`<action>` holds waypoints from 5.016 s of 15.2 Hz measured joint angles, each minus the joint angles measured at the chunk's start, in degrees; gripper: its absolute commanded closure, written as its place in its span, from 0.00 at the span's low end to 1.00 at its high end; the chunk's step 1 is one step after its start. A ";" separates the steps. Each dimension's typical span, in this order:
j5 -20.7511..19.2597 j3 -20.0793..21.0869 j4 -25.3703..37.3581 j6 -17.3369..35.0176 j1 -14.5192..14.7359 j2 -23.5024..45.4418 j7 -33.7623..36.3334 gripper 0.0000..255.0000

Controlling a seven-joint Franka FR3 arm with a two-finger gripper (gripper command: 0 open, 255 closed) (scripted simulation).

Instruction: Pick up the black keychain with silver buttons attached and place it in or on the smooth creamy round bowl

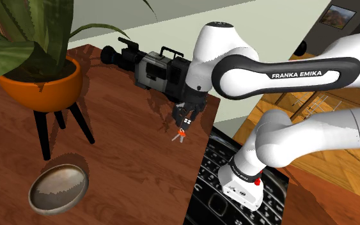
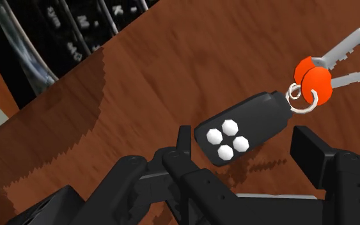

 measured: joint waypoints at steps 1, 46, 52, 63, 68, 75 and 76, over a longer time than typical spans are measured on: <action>-0.13 -0.11 0.69 -0.83 -0.06 -0.14 0.05 1.00; -23.29 24.93 60.51 -1.67 7.26 62.37 44.26 1.00; -24.49 24.61 58.24 4.71 7.45 61.43 44.82 1.00; -23.91 24.17 55.27 10.21 8.54 59.90 45.54 0.00; -23.63 23.48 57.96 12.46 8.59 61.93 44.37 0.00; -22.42 23.28 61.28 -2.48 8.76 62.19 43.59 0.00; -22.41 23.29 61.25 -2.54 8.74 62.16 43.59 0.00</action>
